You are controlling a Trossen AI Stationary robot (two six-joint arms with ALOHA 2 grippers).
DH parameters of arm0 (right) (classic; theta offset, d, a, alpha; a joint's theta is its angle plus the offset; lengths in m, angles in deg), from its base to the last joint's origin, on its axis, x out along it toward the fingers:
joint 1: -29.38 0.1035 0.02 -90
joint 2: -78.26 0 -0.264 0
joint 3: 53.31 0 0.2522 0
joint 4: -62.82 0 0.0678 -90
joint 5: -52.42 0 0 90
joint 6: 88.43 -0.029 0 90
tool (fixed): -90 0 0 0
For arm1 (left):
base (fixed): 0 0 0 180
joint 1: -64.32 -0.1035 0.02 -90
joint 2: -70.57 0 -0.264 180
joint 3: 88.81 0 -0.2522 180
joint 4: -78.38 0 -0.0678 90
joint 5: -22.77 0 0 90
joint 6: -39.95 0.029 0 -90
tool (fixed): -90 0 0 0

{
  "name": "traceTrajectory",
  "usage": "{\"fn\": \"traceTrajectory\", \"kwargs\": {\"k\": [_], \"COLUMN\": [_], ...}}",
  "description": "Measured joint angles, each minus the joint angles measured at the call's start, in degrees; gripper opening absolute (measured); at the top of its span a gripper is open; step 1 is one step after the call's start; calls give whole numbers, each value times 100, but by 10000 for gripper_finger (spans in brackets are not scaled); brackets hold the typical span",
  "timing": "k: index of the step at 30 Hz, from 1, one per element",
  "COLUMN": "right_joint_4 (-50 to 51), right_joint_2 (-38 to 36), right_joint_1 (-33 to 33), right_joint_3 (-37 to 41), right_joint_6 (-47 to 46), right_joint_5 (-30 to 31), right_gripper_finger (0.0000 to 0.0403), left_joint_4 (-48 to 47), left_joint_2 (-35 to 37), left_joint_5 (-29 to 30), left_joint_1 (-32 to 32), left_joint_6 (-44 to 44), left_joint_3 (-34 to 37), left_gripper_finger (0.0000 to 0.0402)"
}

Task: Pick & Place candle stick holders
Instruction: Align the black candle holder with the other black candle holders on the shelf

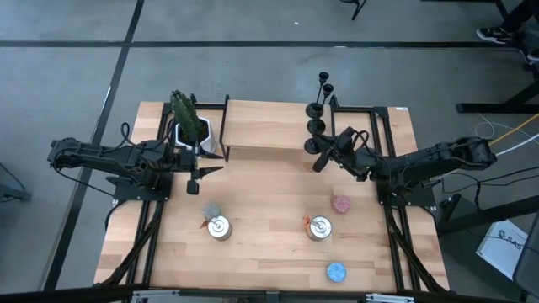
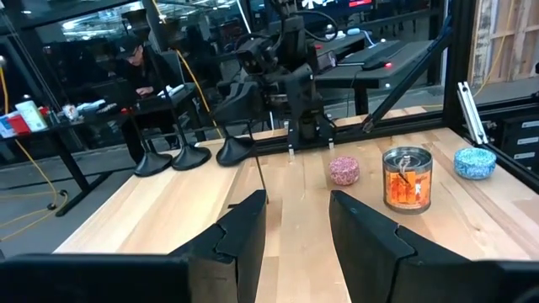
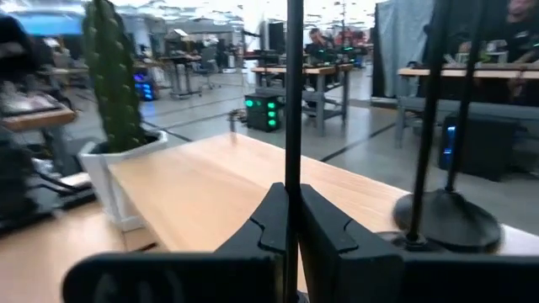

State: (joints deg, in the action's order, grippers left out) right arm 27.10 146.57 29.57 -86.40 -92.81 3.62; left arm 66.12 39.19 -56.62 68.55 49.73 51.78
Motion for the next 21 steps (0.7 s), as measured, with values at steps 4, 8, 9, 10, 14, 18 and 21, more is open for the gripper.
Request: {"fn": "traceTrajectory", "kwargs": {"k": [4,8,9,10,14,18,21], "right_joint_4": [-35,-107,-107,-101,-48,-49,-5], "right_joint_2": [36,36,36,36,36,36,36], "right_joint_1": [-14,-14,-14,-14,-15,-20,-20], "right_joint_3": [0,-1,-1,-1,-2,0,-2], "right_joint_6": [155,312,333,334,359,373,375], "right_joint_5": [122,124,140,192,400,393,382], "right_gripper_finger": [15,15,15,15,15,15,15], "left_joint_4": [1,2,2,1,2,2,2], "left_joint_2": [0,0,0,0,0,0,0], "left_joint_5": [0,0,0,0,0,0,0], "left_joint_1": [0,0,0,0,-2,0,-1], "left_joint_6": [0,0,0,0,0,0,0], "left_joint_3": [0,0,0,0,0,0,0], "left_gripper_finger": [127,127,127,127,127,127,127]}}
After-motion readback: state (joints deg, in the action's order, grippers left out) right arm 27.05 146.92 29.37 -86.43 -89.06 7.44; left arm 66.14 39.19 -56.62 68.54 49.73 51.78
